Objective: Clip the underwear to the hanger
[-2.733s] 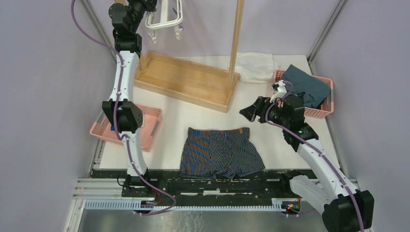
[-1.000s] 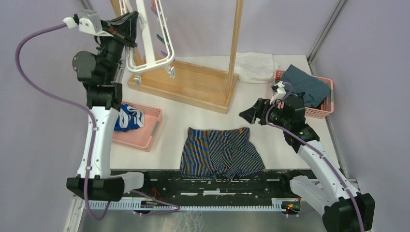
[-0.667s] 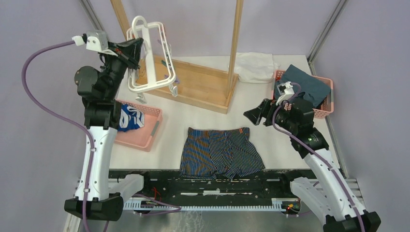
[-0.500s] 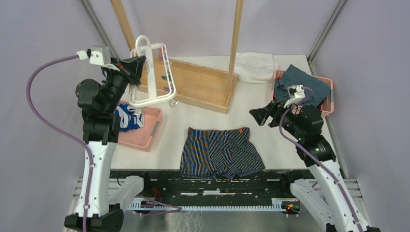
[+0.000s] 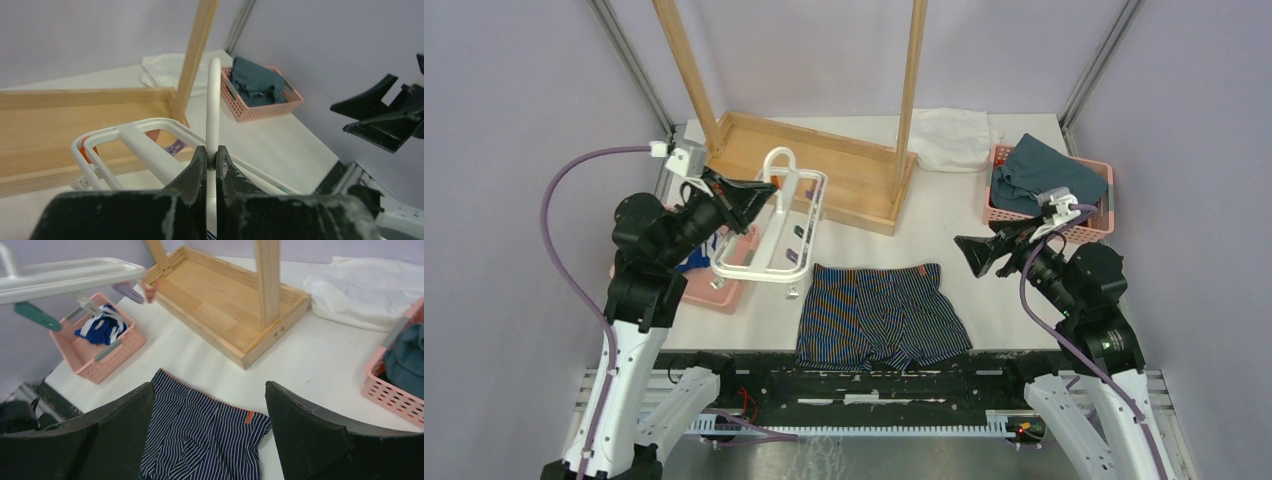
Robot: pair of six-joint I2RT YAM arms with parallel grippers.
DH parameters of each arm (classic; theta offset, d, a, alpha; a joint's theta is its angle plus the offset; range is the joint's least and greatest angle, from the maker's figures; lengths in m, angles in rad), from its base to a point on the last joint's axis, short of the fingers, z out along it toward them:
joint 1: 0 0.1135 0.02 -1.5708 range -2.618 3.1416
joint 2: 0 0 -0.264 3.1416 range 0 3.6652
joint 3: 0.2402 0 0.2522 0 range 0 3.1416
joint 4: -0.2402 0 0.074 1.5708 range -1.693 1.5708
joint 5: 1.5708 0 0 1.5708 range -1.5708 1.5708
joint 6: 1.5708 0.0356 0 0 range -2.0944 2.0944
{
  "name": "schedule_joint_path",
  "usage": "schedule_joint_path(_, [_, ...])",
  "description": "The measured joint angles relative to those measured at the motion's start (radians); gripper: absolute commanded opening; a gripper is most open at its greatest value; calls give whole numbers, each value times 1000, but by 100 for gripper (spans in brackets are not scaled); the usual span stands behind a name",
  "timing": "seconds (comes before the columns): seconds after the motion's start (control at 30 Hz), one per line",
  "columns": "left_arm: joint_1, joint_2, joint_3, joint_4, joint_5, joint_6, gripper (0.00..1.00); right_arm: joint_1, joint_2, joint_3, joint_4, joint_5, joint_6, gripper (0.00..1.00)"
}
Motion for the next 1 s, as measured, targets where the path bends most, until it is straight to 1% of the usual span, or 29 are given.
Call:
schedule_joint_path(0.17, [-173,49,-16,-65,8,40,3,0,-18,8,-7,-176,-80,90])
schedule_joint_path(0.33, [-338,91,-31,-79,3,83,3,0,-11,8,16,-316,-97,89])
schedule_joint_path(0.43, [-438,116,-43,-77,-50,105,3,0,9,8,60,-384,-79,89])
schedule_joint_path(0.63, [-647,168,-85,-51,-237,150,3,0,65,6,154,-453,-18,89])
schedule_joint_path(0.73, [-715,206,-93,-35,-302,171,3,0,92,2,200,-471,13,88])
schedule_joint_path(0.9, [-788,255,-93,10,-405,193,3,0,134,0,240,-479,48,88])
schedule_joint_path(1.0, [-816,263,-96,52,-443,201,3,0,148,1,248,-480,49,88])
